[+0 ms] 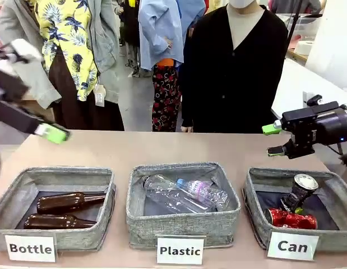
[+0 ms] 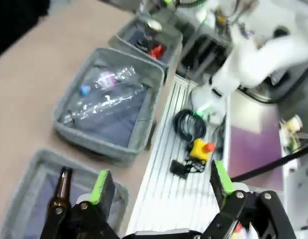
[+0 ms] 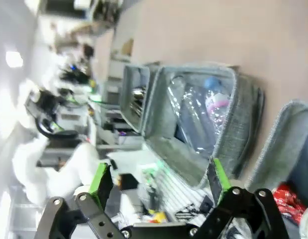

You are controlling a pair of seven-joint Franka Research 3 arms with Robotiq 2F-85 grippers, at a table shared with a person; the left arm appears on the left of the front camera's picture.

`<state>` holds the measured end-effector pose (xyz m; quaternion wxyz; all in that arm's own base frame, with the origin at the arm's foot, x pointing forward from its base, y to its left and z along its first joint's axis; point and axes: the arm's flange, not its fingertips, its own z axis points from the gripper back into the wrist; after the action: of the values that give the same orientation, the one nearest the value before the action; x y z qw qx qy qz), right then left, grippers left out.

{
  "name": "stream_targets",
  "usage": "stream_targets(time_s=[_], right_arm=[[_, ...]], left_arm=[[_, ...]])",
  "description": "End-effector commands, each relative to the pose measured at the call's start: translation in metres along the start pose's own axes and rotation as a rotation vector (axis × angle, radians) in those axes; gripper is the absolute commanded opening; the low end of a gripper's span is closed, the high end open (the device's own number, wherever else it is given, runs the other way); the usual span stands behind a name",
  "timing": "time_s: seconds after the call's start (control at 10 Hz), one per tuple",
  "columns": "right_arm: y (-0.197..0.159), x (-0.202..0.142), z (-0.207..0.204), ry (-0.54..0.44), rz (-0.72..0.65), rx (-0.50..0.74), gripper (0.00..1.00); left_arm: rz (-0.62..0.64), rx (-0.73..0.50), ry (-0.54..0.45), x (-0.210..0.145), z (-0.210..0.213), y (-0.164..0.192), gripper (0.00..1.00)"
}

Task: Sort the can waste into the basket.
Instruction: Pick up the can waste from the table and place it in the right Fabric basket.

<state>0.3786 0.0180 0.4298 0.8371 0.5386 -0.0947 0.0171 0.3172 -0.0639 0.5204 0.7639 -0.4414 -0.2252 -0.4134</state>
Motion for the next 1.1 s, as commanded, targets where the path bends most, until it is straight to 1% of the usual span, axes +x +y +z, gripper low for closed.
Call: stream_targets(time_s=[0.0, 0.1, 0.2, 0.3, 1.0], right_arm=[[-0.013, 0.001, 0.034, -0.079, -0.172, 0.185, 1.0], [-0.024, -0.006, 0.052, -0.116, -0.195, 0.243, 1.0], [-0.034, -0.011, 0.069, -0.194, -0.193, 0.249, 1.0], [-0.024, -0.002, 0.027, -0.044, -0.154, 0.144, 1.0], [-0.024, -0.002, 0.027, -0.044, -0.154, 0.144, 1.0]], left_arm=[[0.288, -0.12, -0.218, -0.024, 0.004, 0.049, 1.0], [0.376, -0.197, -0.28, -0.042, 0.009, 0.081, 1.0], [0.139, -0.048, -0.087, -0.026, 0.016, 0.023, 1.0], [0.139, -0.048, -0.087, -0.026, 0.016, 0.023, 1.0], [0.139, -0.048, -0.087, -0.026, 0.016, 0.023, 1.0]])
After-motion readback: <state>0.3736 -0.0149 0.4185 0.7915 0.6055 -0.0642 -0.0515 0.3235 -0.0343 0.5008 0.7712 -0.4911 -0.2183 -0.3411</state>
